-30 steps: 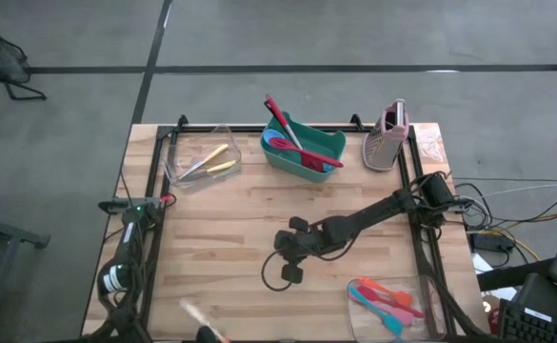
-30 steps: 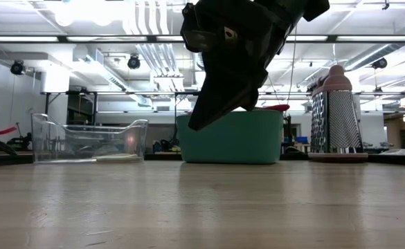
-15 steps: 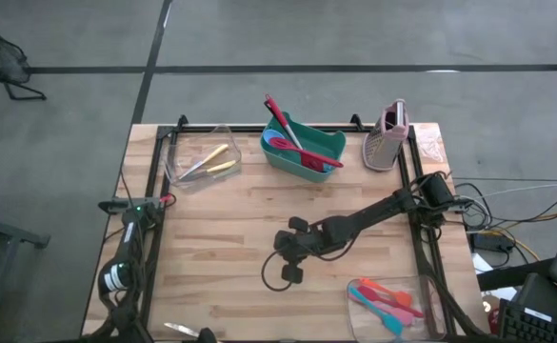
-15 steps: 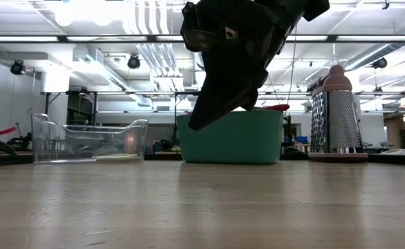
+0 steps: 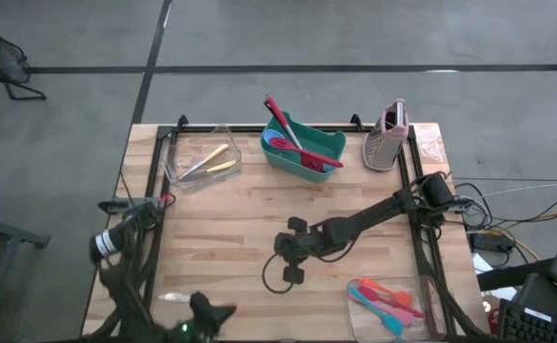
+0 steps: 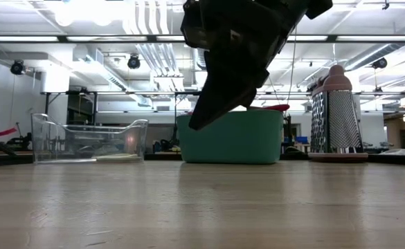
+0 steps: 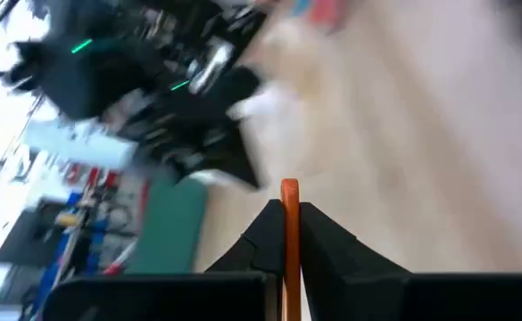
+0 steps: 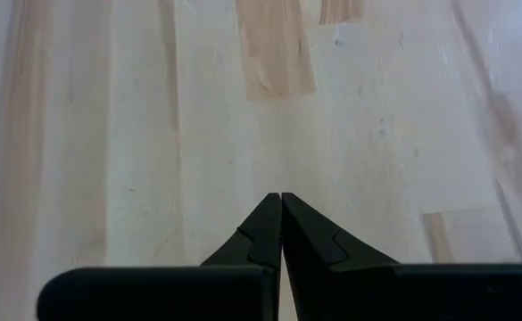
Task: Pick & Place Kitchen Items
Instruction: Put the orange table knife into the top transparent bin
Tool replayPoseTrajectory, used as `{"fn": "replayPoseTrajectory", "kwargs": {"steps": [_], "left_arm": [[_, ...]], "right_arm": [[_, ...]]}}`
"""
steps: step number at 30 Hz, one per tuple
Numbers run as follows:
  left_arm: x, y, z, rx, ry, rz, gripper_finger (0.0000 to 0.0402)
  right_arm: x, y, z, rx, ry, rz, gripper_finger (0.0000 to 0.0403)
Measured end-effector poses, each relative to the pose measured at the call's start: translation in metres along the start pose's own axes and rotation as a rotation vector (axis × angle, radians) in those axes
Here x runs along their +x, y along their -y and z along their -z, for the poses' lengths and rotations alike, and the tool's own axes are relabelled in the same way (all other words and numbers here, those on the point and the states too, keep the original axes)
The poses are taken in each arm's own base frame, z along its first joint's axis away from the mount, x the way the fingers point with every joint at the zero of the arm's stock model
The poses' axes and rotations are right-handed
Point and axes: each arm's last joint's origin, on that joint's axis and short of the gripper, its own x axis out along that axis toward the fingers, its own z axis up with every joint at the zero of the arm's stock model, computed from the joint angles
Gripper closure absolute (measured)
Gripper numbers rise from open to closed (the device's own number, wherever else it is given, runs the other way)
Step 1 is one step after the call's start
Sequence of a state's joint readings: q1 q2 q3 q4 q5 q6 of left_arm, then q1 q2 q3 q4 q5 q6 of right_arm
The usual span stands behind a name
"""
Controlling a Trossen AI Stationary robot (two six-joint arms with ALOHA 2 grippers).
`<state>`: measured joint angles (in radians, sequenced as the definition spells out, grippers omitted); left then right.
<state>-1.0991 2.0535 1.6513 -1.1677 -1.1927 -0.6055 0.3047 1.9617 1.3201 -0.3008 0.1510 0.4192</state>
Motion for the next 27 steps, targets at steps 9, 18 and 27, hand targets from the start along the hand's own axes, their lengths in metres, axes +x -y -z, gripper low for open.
{"fn": "replayPoseTrajectory", "kwargs": {"steps": [9,18,27], "left_arm": [[0.042,-0.136,0.043,-0.249,-0.125,-0.115,0.0381],[0.075,-0.233,0.113,-0.422,-0.079,-0.063,0.0381],[0.109,-0.294,0.186,-0.551,0.116,-0.096,0.0381]], "right_arm": [[-0.003,-0.015,0.007,-0.13,0.015,0.03,0.0394],[-0.004,-0.022,0.011,-0.196,0.012,0.017,0.0394],[-0.005,-0.024,0.012,-0.294,0.01,0.016,0.0394]]}}
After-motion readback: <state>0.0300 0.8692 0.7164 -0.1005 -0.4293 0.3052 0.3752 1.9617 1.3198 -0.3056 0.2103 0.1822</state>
